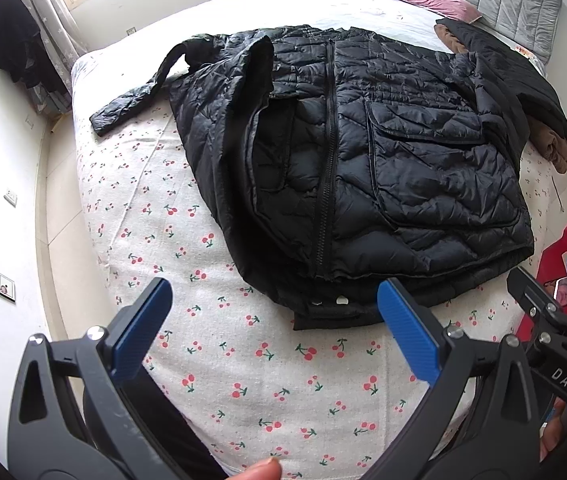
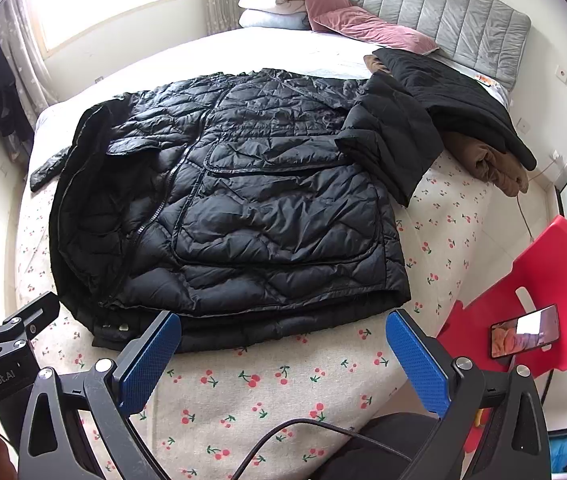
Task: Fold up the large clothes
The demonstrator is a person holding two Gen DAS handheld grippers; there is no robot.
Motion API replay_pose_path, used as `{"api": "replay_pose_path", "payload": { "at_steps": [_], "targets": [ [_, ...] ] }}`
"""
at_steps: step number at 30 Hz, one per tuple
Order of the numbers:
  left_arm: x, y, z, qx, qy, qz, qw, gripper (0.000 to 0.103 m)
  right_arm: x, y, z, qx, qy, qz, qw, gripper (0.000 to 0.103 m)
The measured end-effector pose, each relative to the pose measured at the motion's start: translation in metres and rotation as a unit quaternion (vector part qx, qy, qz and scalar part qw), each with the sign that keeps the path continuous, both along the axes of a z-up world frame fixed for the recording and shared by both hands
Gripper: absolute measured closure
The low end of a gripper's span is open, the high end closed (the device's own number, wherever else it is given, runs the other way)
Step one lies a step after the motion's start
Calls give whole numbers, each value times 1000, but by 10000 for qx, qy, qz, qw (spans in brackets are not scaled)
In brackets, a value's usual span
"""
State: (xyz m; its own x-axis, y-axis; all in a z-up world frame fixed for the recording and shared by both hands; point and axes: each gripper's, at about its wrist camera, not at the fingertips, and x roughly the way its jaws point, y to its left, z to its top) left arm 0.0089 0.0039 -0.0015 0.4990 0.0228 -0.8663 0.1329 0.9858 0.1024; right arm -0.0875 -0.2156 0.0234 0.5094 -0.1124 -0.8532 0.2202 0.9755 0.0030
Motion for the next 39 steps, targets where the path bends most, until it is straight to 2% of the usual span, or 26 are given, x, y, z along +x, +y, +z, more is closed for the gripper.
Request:
{"api": "replay_pose_path", "payload": {
  "at_steps": [13,18,23,27,32,35,39],
  "targets": [
    [10,0,0,159,-46,97,9998,1,8,-6,-4,31,32,-5,10000,0],
    [15,3,6,172,-260,109,9995,1,12,-8,-4,10,-5,17,10000,0],
    [27,9,12,86,-351,-125,9993,1,18,-14,0,-81,-142,38,9999,0],
    [40,18,18,152,-405,-184,9989,1,25,-21,0,-181,-226,38,9996,0],
    [70,29,26,158,-558,-16,9983,1,33,-32,-4,-6,-190,29,9998,0],
    [93,25,20,318,-530,2,9981,1,36,-36,-7,70,-165,37,9998,0],
    [123,16,7,225,-368,-96,9990,2,43,-41,-15,181,-27,120,9998,0]
  ]
}}
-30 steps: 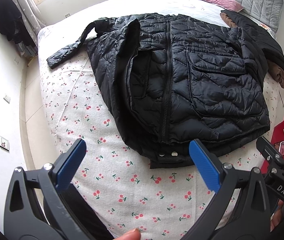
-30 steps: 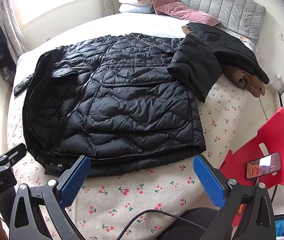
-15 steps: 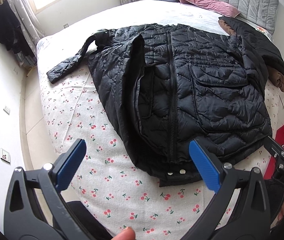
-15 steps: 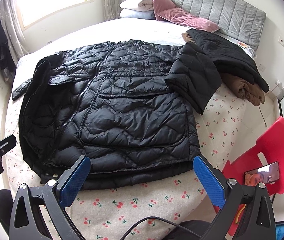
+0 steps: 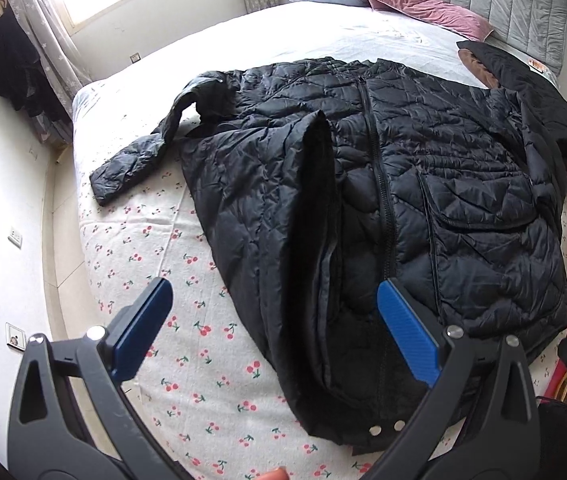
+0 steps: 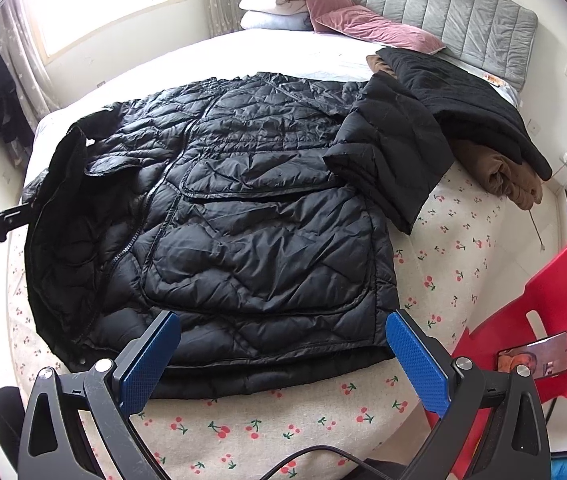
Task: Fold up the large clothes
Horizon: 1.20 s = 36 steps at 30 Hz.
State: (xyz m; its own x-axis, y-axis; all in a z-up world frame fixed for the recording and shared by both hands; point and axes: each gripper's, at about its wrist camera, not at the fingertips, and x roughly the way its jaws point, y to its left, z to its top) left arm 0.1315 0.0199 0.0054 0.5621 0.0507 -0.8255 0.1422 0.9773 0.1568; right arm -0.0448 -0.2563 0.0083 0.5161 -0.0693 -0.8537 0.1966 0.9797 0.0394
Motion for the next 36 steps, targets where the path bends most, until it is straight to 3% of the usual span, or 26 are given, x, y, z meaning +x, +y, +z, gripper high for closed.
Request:
{"api": "replay_pose_path", "payload": {
  "at_steps": [2,4,6,7,9,12,17,19,22,23,24,26,30,33,36],
  "targets": [
    [17,-6,-9,18,79,-28,10000,6,2,-6,-4,107,49,5,9999,0],
    [34,-7,-21,11,225,-8,9997,15,4,-15,-6,254,59,-10,9997,0],
    [46,-5,-29,-61,326,31,9994,42,4,-26,-8,344,104,-89,9993,0],
    [49,-1,-32,-121,350,59,9993,51,4,-32,-9,353,113,-134,9992,0],
    [51,9,-33,-305,375,115,9988,83,3,-44,-12,403,154,-224,9988,0],
    [40,33,-25,-522,239,239,9981,89,4,-61,-17,676,225,-313,9970,0],
    [10,86,-19,-551,206,474,9971,88,6,-81,-27,1138,321,-318,9925,0],
    [-4,111,-24,-467,268,628,9966,83,6,-85,-32,1228,350,-310,9913,0],
    [-21,146,-37,-181,462,874,9949,63,5,-91,-39,1331,411,-311,9898,0],
    [-27,156,-39,-189,479,866,9949,48,4,-93,-41,1376,427,-315,9891,0],
    [-32,165,-39,-281,448,819,9952,36,4,-96,-44,1434,447,-327,9881,0],
    [-35,182,-36,-564,345,725,9952,26,4,-104,-48,1574,480,-394,9856,0],
    [-11,209,-26,-1121,193,821,9901,25,5,-128,-59,2188,388,-620,9730,0],
    [19,217,-20,-1602,102,725,9844,24,10,-143,-68,2821,332,-704,9562,2],
    [53,209,-32,-1701,375,580,9830,24,18,-153,-78,3275,257,-703,9419,4]
  ]
}}
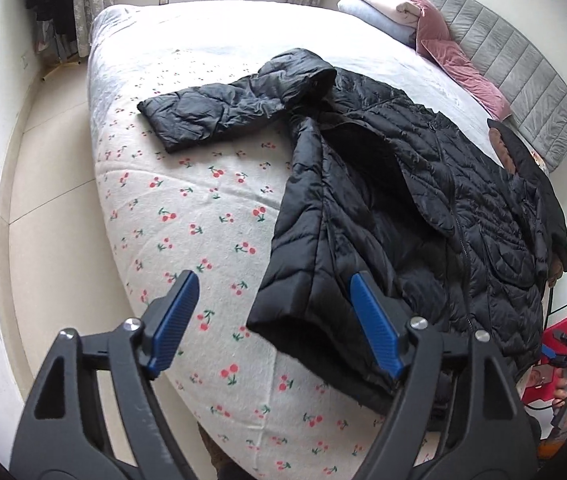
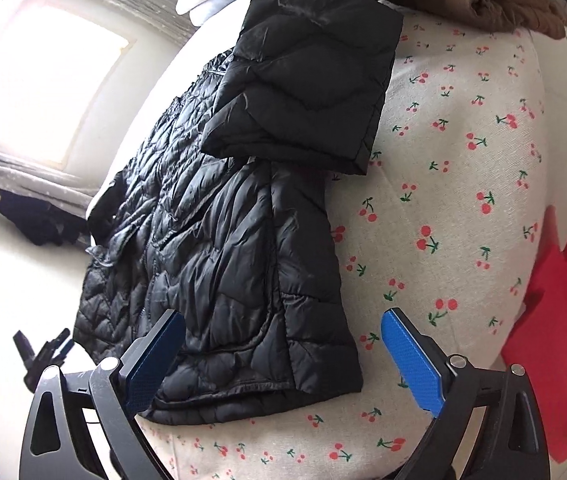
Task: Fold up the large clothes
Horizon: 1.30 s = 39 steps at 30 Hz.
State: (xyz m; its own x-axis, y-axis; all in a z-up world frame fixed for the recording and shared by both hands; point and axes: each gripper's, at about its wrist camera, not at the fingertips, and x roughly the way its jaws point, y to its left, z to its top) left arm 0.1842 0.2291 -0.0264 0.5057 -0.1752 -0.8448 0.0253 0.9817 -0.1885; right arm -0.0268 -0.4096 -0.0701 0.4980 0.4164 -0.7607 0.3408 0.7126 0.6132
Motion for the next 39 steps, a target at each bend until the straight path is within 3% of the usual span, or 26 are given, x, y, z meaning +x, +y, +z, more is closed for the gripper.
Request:
{"api": "replay_pose_path", "payload": {
  "at_steps": [1,2,3,5,8,10,12,13,15,16,18,20,22,23,27,31,33,36,39],
  "targets": [
    [9,-5,-8,33,131,-53,9999,24,4,-3,-4,65,-17,-19,10000,5],
    [15,-8,-17,30,282,-98,9996,26,8,-5,-10,126,9,-51,9999,13],
    [20,-13,-27,-22,466,-139,9988,47,12,-6,-17,257,66,-69,9996,22],
    [19,-18,-42,-269,776,-197,9964,91,19,-6,-31,804,117,-6,9967,89],
    [-3,-11,-35,-845,664,-229,9939,92,18,-6,-17,616,-135,27,9980,95],
    [-21,-3,-29,-1206,693,-304,9898,93,11,-13,4,450,-370,-66,9983,96],
    [-36,-4,-36,-1008,923,-418,9897,92,8,-20,15,-43,-258,-118,9996,96],
    [-42,-10,-46,-523,1089,-472,9916,91,10,-21,15,-395,-46,-93,9992,94],
    [-51,-23,-71,661,1346,-620,9868,67,16,-11,3,-1283,601,139,9898,86],
    [-55,-26,-72,879,1196,-659,9867,62,19,-6,-1,-1544,778,216,9847,76],
    [-58,-33,-57,1187,957,-620,9864,57,20,4,7,-1987,785,221,9767,71],
    [-57,-44,-31,1261,472,-613,9890,56,23,13,28,-2422,601,171,9682,58],
    [-49,-62,-5,1249,10,-756,9893,47,31,26,52,-2768,259,161,9605,46],
    [-43,-73,5,1176,-193,-859,9891,40,37,33,61,-2830,79,200,9589,41],
    [-3,-116,24,882,-839,-1273,9844,38,77,67,76,-2816,-439,552,9569,38],
    [37,-153,3,902,-1089,-1550,9777,38,121,105,55,-2761,-663,881,9548,38],
    [49,-164,-23,962,-875,-1713,9766,38,140,109,34,-2835,-574,889,9531,38],
    [49,-162,-71,1167,-210,-1824,9761,38,141,104,4,-2841,-237,907,9542,37],
    [25,-153,-80,1244,-254,-2049,9705,38,130,100,-7,-2904,-48,1099,9506,34]
  ]
}}
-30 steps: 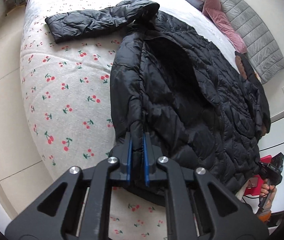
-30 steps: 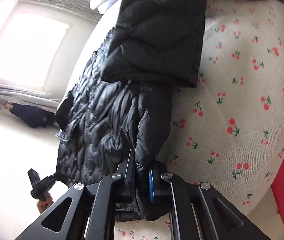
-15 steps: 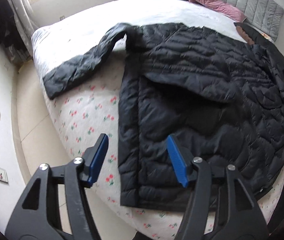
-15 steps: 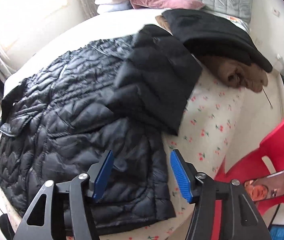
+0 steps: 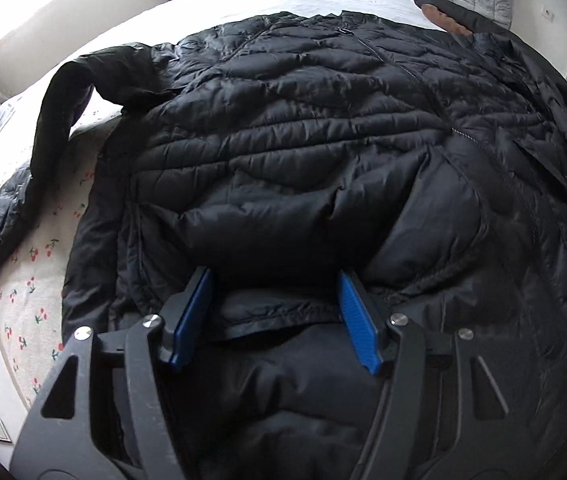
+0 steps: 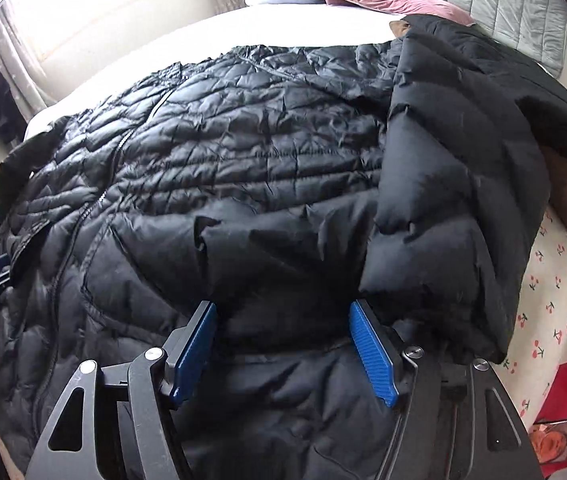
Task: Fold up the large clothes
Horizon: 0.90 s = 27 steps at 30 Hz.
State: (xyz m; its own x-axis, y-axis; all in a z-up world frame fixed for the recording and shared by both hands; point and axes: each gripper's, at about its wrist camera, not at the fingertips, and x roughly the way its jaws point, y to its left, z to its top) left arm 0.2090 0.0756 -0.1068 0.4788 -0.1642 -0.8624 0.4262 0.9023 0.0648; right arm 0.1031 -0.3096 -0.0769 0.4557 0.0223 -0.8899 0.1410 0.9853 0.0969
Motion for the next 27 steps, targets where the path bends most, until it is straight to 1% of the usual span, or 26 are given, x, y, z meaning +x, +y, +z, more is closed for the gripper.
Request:
{"api": "replay_pose_path", "payload": {
  "at_steps": [2,4,5,6,8,9,10,12,13,15,16,17,18,19,20,21,24,27],
  "targets": [
    [-12,6,9,31,99,-1,9999,38,-10,-2,10,-25,72,32,10000,34],
    [-20,13,20,9,210,115,9997,37,-27,-7,31,-107,-299,69,9995,33],
    [-24,15,26,-19,190,225,9996,33,-36,-10,42,-197,-577,56,9981,27],
    [-27,16,33,-79,126,330,9993,28,-44,-15,49,-324,-756,-14,9966,25],
    [-34,15,47,-252,-31,508,9984,20,-50,-22,58,-573,-1029,-182,9929,20],
    [-37,13,54,-380,-97,542,9978,19,-48,-26,57,-591,-1071,-203,9923,20],
    [-39,9,60,-507,-137,548,9971,19,-44,-29,54,-551,-1032,-217,9929,20],
    [-39,-1,67,-642,-170,474,9967,17,-30,-36,43,-435,-916,-270,9945,20],
    [-38,-8,69,-646,-193,428,9968,17,-23,-39,36,-441,-833,-269,9952,20],
    [-39,-23,69,-529,-191,375,9977,17,-8,-45,17,-602,-607,-350,9957,21],
    [-39,-30,68,-466,-149,319,9983,17,-6,-50,12,-694,-529,-383,9954,33],
    [-41,-36,69,-434,-117,255,9987,17,-5,-54,10,-787,-535,-433,9945,70],
    [-43,-42,70,-418,-103,182,9989,17,-8,-60,13,-795,-570,-438,9942,81],
    [-45,-47,71,-408,-107,95,9991,17,-11,-67,20,-738,-574,-506,9943,89],
    [-47,-52,71,-381,-120,0,9992,17,-15,-75,33,-668,-671,-547,9940,91],
    [-47,-58,72,-340,-133,-96,9993,17,-19,-80,47,-714,-795,-548,9928,92],
    [-46,-79,72,-201,-144,-316,9992,17,-23,-98,109,-1267,-1220,-648,9823,93],
    [-44,-99,73,-206,-139,-491,9985,17,-16,-139,175,-1851,-1549,-1040,9649,93]
  ]
}}
